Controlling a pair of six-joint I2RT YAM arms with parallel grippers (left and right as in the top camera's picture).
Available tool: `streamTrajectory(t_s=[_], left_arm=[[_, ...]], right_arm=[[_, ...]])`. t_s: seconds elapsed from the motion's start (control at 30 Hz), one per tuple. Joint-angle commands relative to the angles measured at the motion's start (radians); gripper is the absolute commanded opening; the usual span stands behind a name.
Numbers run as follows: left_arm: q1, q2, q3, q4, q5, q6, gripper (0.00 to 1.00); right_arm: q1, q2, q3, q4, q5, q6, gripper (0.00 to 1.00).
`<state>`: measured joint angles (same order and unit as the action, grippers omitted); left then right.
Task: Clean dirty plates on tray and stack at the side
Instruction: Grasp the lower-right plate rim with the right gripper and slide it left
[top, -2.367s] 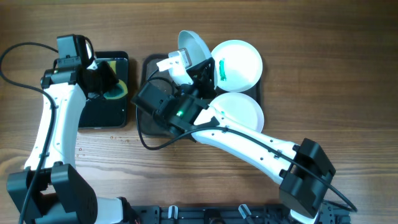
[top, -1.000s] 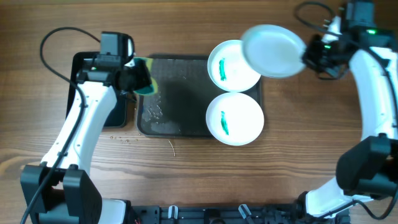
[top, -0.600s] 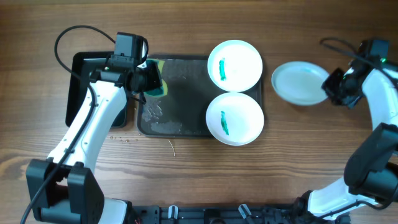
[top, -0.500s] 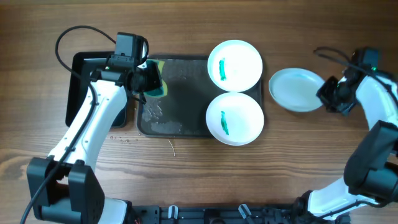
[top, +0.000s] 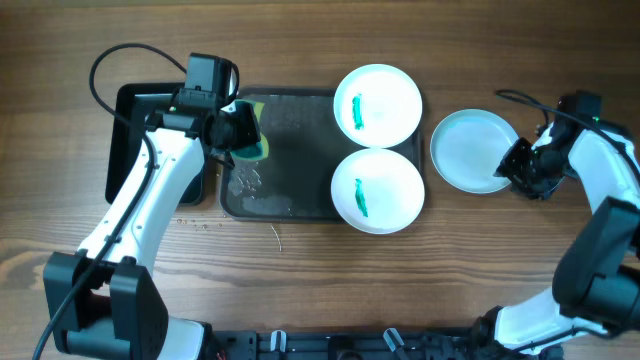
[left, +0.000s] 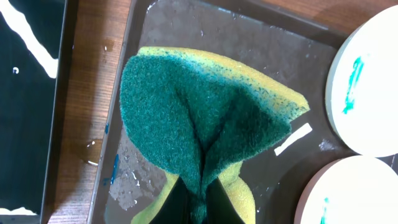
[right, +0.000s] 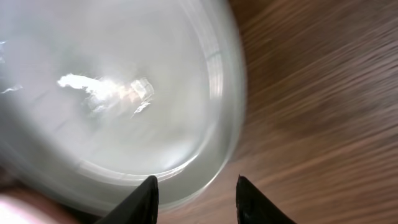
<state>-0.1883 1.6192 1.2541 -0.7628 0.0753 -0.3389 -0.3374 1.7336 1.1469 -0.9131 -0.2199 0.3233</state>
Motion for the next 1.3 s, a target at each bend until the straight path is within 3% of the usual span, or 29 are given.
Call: streamTrajectory(t_s=[0.0, 0.3, 0.53, 0.83, 1.0, 1.27], left_arm=[[-0.004, 0.013, 0.004, -0.011, -0.01, -0.013, 0.04], [-0.004, 0.019, 0.05, -0.092, -0.017, -0.014, 0.04], [-0.003, 0.024, 0.117, -0.203, -0.044, -0.014, 0.04], [-0.003, 0.032, 0.117, -0.195, -0.044, -0.013, 0.04], [-0.003, 0.032, 0.117, -0.185, -0.044, -0.013, 0.04], [-0.003, 0.032, 0.117, -0.185, -0.044, -0.013, 0.04]], right_arm=[[0.058, -0.154, 0.054, -0.041, -0.178, -0.098, 0.44], [0.317, -0.175, 0.013, -0.107, -0.148, -0.129, 0.45], [0.492, -0.114, -0.048, -0.081, 0.027, 0.024, 0.44], [0.531, -0.067, -0.143, 0.018, 0.108, 0.092, 0.41], [0.531, -0.067, -0.221, 0.198, 0.05, -0.01, 0.29], [0.531, -0.067, -0.224, 0.232, 0.047, -0.01, 0.05]])
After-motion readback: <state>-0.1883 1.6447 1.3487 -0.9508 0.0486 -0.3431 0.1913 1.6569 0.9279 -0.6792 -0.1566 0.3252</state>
